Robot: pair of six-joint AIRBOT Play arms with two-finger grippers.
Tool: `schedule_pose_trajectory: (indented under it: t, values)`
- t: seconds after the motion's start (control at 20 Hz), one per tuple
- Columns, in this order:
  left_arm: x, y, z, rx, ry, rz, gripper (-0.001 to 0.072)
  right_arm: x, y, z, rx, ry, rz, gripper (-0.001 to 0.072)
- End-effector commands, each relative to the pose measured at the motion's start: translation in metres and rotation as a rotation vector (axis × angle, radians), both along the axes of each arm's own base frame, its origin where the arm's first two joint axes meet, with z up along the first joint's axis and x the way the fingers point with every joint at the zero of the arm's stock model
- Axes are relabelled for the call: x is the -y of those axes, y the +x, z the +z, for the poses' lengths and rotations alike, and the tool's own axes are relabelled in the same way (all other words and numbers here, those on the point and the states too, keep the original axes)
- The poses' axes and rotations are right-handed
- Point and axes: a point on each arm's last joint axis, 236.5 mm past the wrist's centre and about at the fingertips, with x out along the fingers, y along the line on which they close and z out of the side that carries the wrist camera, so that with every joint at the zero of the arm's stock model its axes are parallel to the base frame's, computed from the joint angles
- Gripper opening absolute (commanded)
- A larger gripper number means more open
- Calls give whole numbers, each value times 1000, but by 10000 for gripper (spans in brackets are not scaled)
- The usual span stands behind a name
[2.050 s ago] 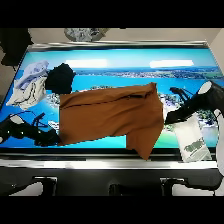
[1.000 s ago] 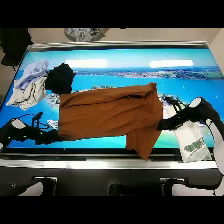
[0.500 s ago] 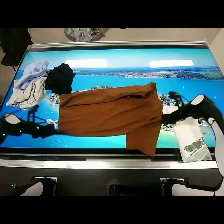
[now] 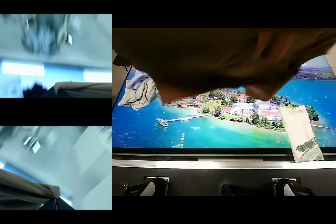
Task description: Fold the shirts.
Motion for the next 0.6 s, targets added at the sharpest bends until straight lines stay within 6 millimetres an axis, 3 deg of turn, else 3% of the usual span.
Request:
schedule_pose_trajectory:
  t: [0.0,0.15,0.3,0.45,0.55]
  values:
    - [25,-109,105,326,32,12,24,-25,-147,113,398,-99,-48,32]
    - [33,-137,113,367,47,11,24,-27,-172,102,353,-122,-69,32]
    - [25,-135,110,355,67,47,24,-25,-166,86,283,-121,-75,31]
    - [16,-105,75,214,80,54,24,-18,-133,46,99,-106,-68,31]
    - [8,-66,24,18,71,38,24,-10,-94,-6,-126,-101,-49,30]
